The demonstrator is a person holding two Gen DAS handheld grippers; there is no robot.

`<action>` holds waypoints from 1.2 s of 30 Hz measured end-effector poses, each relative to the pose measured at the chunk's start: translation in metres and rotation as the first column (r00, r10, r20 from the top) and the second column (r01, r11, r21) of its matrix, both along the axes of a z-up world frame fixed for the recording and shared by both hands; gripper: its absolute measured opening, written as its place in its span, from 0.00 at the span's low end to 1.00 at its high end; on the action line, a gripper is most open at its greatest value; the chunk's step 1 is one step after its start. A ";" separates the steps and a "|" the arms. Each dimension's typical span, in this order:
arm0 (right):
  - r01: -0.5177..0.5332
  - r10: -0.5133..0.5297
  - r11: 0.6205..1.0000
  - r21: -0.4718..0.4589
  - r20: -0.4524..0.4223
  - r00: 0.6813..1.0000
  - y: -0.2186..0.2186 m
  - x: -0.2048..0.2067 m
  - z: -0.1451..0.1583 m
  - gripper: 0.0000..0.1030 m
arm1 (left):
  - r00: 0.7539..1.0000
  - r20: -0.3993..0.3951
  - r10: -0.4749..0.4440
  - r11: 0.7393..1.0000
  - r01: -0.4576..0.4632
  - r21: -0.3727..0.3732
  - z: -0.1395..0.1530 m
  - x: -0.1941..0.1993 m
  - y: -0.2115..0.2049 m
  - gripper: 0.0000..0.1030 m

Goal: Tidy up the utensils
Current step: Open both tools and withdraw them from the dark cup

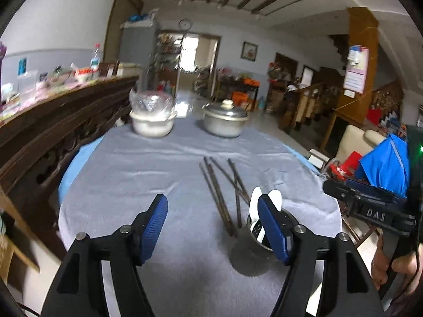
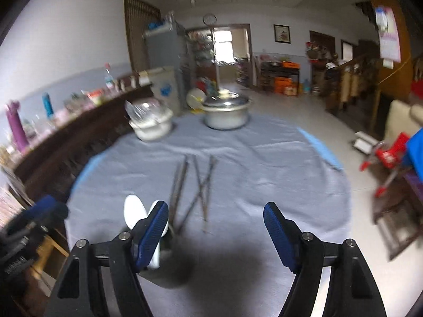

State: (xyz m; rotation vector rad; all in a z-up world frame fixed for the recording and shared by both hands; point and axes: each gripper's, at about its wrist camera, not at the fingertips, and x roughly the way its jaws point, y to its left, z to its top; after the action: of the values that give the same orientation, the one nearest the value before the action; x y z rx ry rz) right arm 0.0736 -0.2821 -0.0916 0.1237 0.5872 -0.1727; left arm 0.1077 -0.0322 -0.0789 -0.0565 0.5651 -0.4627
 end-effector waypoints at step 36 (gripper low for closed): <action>0.102 -0.108 0.989 -0.105 -0.053 0.993 -0.019 0.000 0.013 0.75 | 0.980 -0.134 0.150 0.975 -0.124 0.186 -0.010 0.028 -0.027 0.70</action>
State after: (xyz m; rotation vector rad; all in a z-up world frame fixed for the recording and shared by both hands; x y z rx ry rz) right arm 0.0740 -0.3007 -0.0782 0.0503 0.6298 -0.3090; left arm 0.1361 -0.0595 -0.0890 0.0403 0.7411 -0.2734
